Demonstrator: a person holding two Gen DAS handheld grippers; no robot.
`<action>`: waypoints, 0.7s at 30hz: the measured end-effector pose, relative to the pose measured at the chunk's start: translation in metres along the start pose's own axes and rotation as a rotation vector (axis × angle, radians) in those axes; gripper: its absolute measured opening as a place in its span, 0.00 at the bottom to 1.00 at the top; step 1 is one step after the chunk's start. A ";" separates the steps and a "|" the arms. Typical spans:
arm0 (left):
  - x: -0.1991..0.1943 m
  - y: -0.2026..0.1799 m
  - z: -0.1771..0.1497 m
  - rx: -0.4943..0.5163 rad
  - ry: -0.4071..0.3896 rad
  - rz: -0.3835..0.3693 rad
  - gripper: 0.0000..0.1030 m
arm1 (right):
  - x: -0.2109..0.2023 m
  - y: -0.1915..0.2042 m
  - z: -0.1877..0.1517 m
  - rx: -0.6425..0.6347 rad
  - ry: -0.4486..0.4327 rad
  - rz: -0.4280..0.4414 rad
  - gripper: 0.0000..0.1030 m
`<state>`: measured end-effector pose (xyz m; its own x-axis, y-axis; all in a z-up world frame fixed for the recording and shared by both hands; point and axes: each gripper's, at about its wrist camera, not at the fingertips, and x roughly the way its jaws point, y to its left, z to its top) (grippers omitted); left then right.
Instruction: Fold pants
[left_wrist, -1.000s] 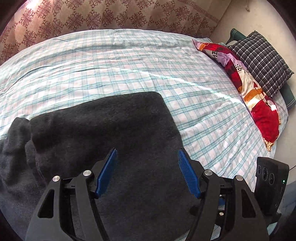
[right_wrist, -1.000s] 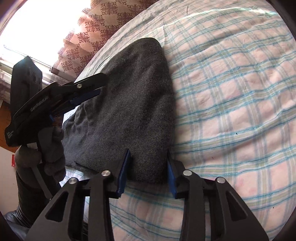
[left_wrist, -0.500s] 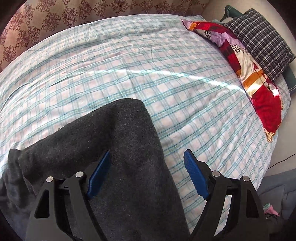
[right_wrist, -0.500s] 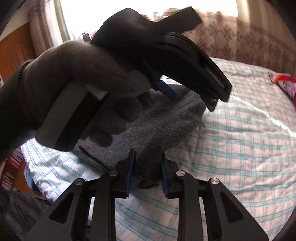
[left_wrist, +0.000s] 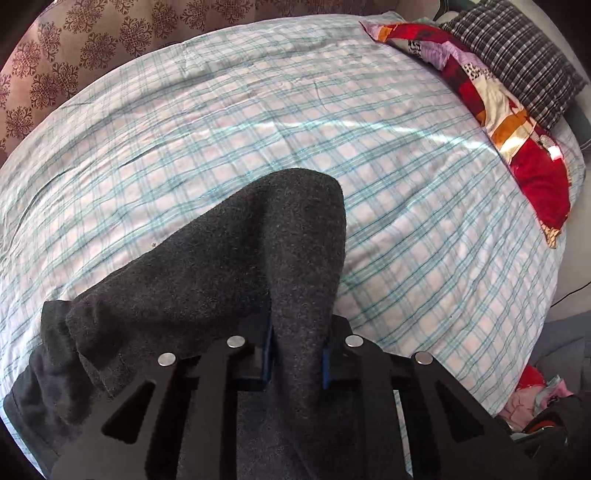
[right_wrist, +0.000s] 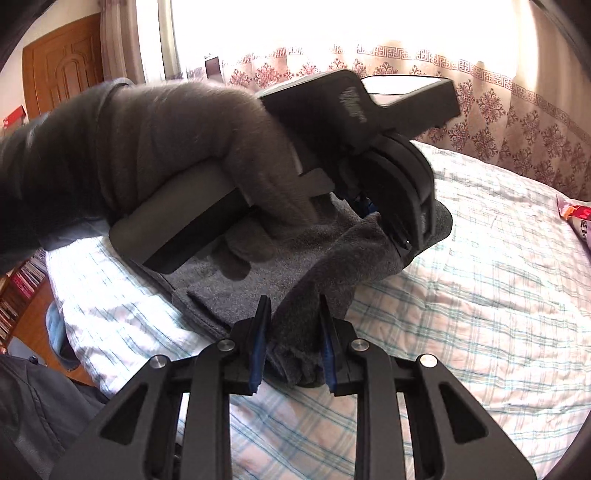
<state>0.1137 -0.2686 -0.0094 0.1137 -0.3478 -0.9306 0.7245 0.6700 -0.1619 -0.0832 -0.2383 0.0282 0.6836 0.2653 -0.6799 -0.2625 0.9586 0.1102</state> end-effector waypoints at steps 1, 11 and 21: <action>-0.008 0.009 -0.002 -0.027 -0.023 -0.031 0.16 | -0.003 0.000 0.003 0.004 -0.011 0.011 0.23; -0.084 0.093 -0.033 -0.210 -0.212 -0.183 0.14 | -0.012 0.031 0.054 -0.019 -0.082 0.142 0.23; -0.130 0.201 -0.107 -0.391 -0.360 -0.261 0.14 | 0.025 0.111 0.109 -0.157 -0.047 0.252 0.22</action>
<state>0.1715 -0.0187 0.0434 0.2380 -0.6887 -0.6848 0.4628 0.7003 -0.5434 -0.0211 -0.1138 0.1022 0.6135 0.5011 -0.6103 -0.5276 0.8352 0.1553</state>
